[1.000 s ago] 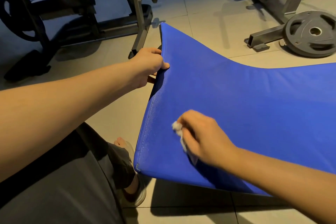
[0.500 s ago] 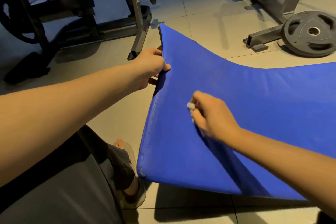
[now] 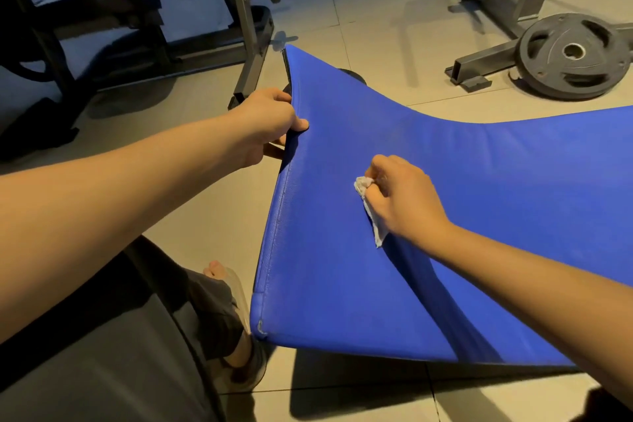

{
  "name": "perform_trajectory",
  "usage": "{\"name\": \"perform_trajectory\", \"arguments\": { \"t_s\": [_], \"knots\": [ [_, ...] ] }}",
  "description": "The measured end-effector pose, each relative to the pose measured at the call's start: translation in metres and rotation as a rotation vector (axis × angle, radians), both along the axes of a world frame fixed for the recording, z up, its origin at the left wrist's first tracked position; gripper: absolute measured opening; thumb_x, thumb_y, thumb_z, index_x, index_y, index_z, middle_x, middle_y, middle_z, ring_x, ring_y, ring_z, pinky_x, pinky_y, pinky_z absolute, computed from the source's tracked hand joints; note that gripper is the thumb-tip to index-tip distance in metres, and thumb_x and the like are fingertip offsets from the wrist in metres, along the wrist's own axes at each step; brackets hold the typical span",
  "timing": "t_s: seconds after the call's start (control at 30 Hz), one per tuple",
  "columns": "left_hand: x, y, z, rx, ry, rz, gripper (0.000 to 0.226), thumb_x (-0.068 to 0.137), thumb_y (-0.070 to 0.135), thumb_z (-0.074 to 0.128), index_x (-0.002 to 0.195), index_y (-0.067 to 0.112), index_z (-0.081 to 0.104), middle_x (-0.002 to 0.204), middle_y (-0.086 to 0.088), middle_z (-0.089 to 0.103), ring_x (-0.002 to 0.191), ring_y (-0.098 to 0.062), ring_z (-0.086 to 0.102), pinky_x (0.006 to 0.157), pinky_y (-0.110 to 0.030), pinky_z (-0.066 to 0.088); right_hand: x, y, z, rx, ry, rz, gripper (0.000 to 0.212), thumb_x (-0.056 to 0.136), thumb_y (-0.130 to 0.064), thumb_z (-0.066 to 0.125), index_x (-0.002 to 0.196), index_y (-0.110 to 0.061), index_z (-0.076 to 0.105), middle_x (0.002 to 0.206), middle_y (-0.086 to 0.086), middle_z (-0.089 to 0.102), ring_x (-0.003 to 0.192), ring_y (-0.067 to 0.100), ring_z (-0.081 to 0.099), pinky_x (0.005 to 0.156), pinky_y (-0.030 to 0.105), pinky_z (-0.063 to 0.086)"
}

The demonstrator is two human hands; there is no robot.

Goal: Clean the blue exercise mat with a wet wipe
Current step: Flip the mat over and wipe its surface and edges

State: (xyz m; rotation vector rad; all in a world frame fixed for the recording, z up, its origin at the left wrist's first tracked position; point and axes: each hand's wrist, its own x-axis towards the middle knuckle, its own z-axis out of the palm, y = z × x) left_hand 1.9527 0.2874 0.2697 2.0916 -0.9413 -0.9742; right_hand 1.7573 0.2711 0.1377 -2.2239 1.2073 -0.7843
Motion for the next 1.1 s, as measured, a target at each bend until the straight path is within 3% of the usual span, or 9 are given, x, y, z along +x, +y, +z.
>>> {"name": "perform_trajectory", "arguments": {
  "t_s": [0.13, 0.27, 0.33, 0.43, 0.53, 0.7, 0.9, 1.03, 1.1],
  "knots": [
    [0.008, -0.001, 0.005, 0.001, -0.024, 0.011, 0.019, 0.101, 0.006, 0.060, 0.112, 0.021, 0.057, 0.104, -0.003, 0.061, 0.087, -0.020, 0.062, 0.059, -0.033, 0.050, 0.000, 0.009, 0.012, 0.287, -0.207, -0.007, 0.011, 0.095, -0.017, 0.064, 0.089, -0.017, 0.073, 0.066, -0.016, 0.066, 0.066, 0.000, 0.061, 0.061, 0.015, 0.042],
    [0.010, -0.001, 0.006, 0.016, -0.039, -0.003, 0.018, 0.101, 0.006, 0.060, 0.096, 0.022, 0.057, 0.101, -0.003, 0.061, 0.084, -0.020, 0.062, 0.059, -0.032, 0.051, -0.017, 0.023, 0.023, 0.264, -0.135, 0.193, 0.017, 0.096, -0.012, 0.063, 0.109, -0.017, 0.073, 0.078, -0.002, 0.074, 0.079, -0.002, 0.066, 0.071, 0.000, 0.040],
    [0.008, -0.002, 0.006, 0.028, -0.045, -0.014, 0.015, 0.101, 0.006, 0.059, 0.104, 0.020, 0.058, 0.101, -0.003, 0.060, 0.085, -0.020, 0.062, 0.059, -0.033, 0.052, -0.024, 0.025, 0.019, 0.221, -0.056, 0.230, 0.017, 0.093, -0.004, 0.062, 0.102, -0.015, 0.071, 0.076, -0.007, 0.070, 0.080, -0.011, 0.062, 0.072, 0.001, 0.039],
    [0.005, -0.004, 0.007, 0.034, -0.073, -0.034, 0.021, 0.101, 0.005, 0.060, 0.116, 0.019, 0.057, 0.102, -0.003, 0.060, 0.087, -0.020, 0.061, 0.059, -0.034, 0.051, -0.028, 0.032, 0.008, 0.159, 0.014, 0.285, 0.009, 0.091, -0.005, 0.066, 0.085, -0.012, 0.064, 0.067, -0.015, 0.065, 0.069, 0.002, 0.062, 0.069, 0.005, 0.039],
    [0.004, -0.005, 0.008, 0.033, -0.077, -0.044, 0.023, 0.100, 0.004, 0.060, 0.117, 0.019, 0.057, 0.103, -0.002, 0.061, 0.087, -0.020, 0.062, 0.058, -0.034, 0.050, -0.027, 0.040, 0.007, 0.140, 0.093, 0.428, 0.020, 0.093, -0.015, 0.067, 0.080, -0.026, 0.058, 0.068, -0.028, 0.061, 0.067, 0.004, 0.061, 0.068, 0.009, 0.042],
    [0.002, -0.005, 0.011, 0.021, -0.055, -0.033, 0.021, 0.101, 0.006, 0.060, 0.117, 0.019, 0.055, 0.103, -0.002, 0.060, 0.086, -0.019, 0.063, 0.058, -0.033, 0.052, -0.029, 0.008, 0.009, 0.086, -0.028, 0.324, 0.014, 0.089, -0.012, 0.071, 0.083, -0.022, 0.064, 0.088, -0.006, 0.058, 0.075, 0.008, 0.059, 0.073, 0.010, 0.043],
    [0.003, -0.005, 0.009, 0.022, -0.072, -0.026, 0.020, 0.100, 0.005, 0.060, 0.114, 0.019, 0.055, 0.102, -0.002, 0.059, 0.086, -0.019, 0.061, 0.059, -0.033, 0.051, -0.015, 0.020, 0.006, 0.245, -0.189, 0.227, 0.017, 0.091, -0.010, 0.068, 0.099, -0.021, 0.058, 0.086, -0.004, 0.068, 0.069, 0.017, 0.067, 0.066, 0.042, 0.056],
    [0.009, -0.005, 0.008, 0.022, -0.086, 0.000, 0.020, 0.100, 0.003, 0.060, 0.112, 0.018, 0.056, 0.098, -0.002, 0.059, 0.084, -0.019, 0.061, 0.057, -0.032, 0.049, -0.009, 0.091, 0.021, 0.159, -0.194, 0.608, 0.006, 0.097, -0.013, 0.064, 0.099, -0.018, 0.067, 0.097, -0.014, 0.065, 0.084, 0.001, 0.060, 0.078, 0.013, 0.044],
    [0.009, -0.006, 0.008, 0.017, -0.085, -0.003, 0.021, 0.100, 0.003, 0.060, 0.114, 0.018, 0.057, 0.098, -0.002, 0.060, 0.084, -0.019, 0.061, 0.058, -0.032, 0.051, -0.011, 0.105, 0.020, 0.052, -0.077, 0.752, 0.006, 0.099, -0.014, 0.061, 0.101, -0.018, 0.065, 0.100, -0.010, 0.055, 0.081, 0.000, 0.051, 0.075, 0.011, 0.041]
  ]
}}
